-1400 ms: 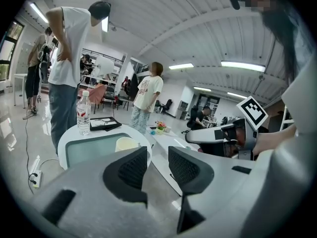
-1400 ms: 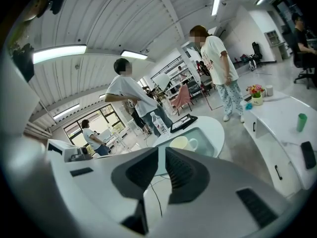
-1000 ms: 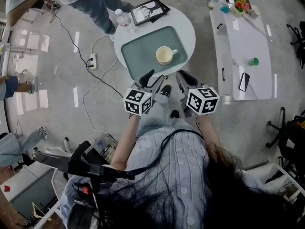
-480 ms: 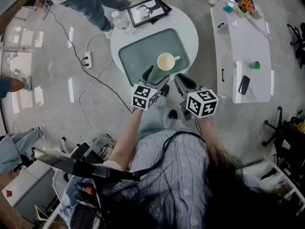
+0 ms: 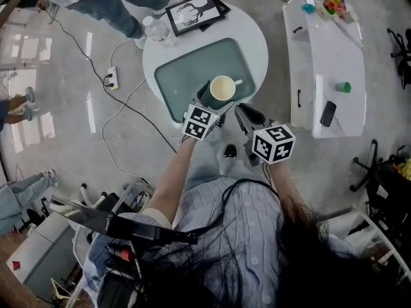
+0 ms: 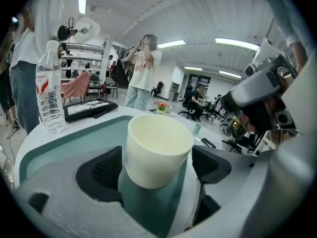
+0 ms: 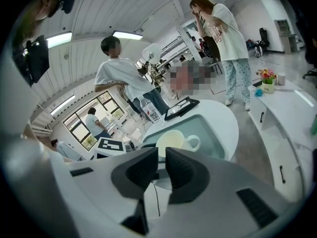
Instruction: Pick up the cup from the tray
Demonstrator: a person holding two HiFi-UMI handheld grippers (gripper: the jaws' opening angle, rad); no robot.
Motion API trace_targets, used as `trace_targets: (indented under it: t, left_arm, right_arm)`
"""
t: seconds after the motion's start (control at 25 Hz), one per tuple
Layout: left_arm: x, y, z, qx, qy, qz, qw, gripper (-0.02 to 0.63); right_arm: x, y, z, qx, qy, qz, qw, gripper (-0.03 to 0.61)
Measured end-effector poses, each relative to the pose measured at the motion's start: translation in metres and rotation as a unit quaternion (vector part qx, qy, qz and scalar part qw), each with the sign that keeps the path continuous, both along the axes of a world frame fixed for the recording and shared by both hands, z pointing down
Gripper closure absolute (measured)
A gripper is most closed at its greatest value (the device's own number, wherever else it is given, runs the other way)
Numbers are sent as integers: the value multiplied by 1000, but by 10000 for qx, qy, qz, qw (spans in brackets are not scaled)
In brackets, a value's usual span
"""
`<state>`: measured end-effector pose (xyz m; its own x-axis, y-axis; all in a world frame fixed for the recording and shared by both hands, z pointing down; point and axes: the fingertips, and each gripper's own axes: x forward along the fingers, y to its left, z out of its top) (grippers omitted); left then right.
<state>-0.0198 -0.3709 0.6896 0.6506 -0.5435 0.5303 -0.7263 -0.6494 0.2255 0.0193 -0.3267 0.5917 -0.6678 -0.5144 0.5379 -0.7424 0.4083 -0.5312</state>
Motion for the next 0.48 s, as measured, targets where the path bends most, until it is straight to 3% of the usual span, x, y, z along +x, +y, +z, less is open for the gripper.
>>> trace_targets:
  t: [0.48]
  left_arm:
    - [19,-20,6,311,154,-1,9994,133]
  right_arm:
    - [12,16,13,-239,177,-45,9995,518]
